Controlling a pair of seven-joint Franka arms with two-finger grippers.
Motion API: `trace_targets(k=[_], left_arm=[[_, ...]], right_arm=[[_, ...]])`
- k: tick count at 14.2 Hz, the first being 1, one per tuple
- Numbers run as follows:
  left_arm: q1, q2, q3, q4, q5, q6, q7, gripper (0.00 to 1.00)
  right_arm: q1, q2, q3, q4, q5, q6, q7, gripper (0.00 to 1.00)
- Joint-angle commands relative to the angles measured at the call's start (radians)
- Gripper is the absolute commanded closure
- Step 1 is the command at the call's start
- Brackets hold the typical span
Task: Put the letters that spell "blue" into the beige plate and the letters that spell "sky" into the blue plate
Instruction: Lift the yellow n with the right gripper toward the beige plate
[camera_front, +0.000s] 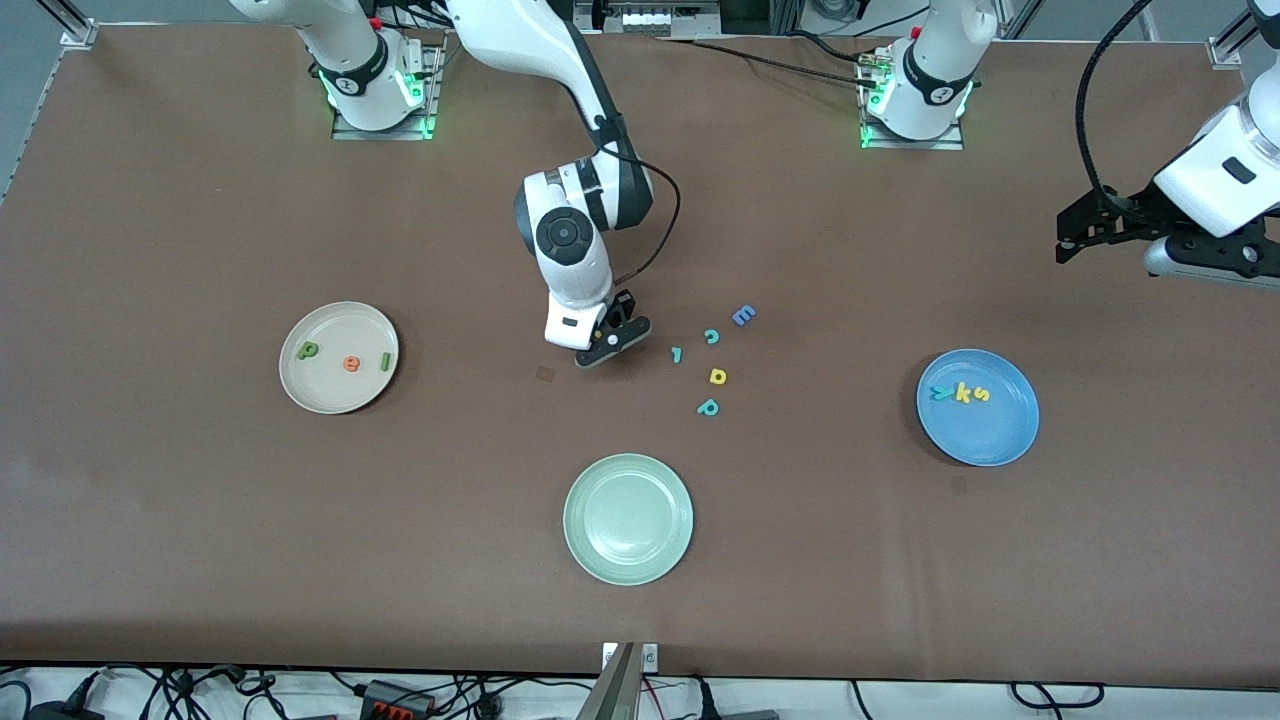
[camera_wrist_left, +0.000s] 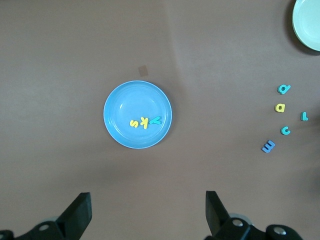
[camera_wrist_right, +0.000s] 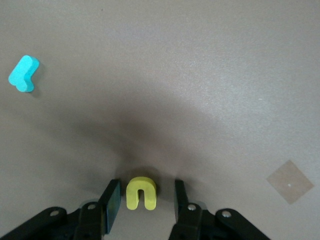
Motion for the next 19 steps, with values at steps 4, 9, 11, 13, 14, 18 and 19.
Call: trace_targets(k=[4, 9, 11, 13, 14, 18, 19], left_arm=[[0.002, 0.012, 0.000, 0.029, -0.008, -0.013, -0.001, 0.00], [0.002, 0.012, 0.000, 0.029, -0.008, -0.013, -0.001, 0.00], [0.003, 0.013, 0.002, 0.031, -0.013, -0.011, 0.001, 0.00], [0.003, 0.013, 0.002, 0.035, -0.010, -0.011, 0.001, 0.00], [0.003, 0.013, 0.002, 0.038, -0.010, -0.014, 0.001, 0.00], [0.003, 0.013, 0.002, 0.040, -0.010, -0.013, 0.001, 0.00], [0.003, 0.013, 0.002, 0.040, -0.010, -0.013, 0.001, 0.00]], right_arm=[[0.003, 0.019, -0.003, 0.013, -0.010, -0.003, -0.007, 0.81], [-0.020, 0.012, -0.015, 0.013, -0.003, -0.003, 0.007, 0.92], [-0.058, -0.001, -0.041, 0.004, 0.000, -0.013, 0.007, 0.92], [-0.088, -0.008, -0.116, 0.002, -0.002, -0.111, 0.004, 0.92], [-0.080, -0.008, -0.182, -0.001, -0.002, -0.179, 0.007, 0.92], [-0.086, -0.007, -0.366, -0.022, -0.002, -0.415, -0.004, 0.92], [-0.086, -0.008, -0.391, -0.056, -0.002, -0.423, -0.024, 0.92]])
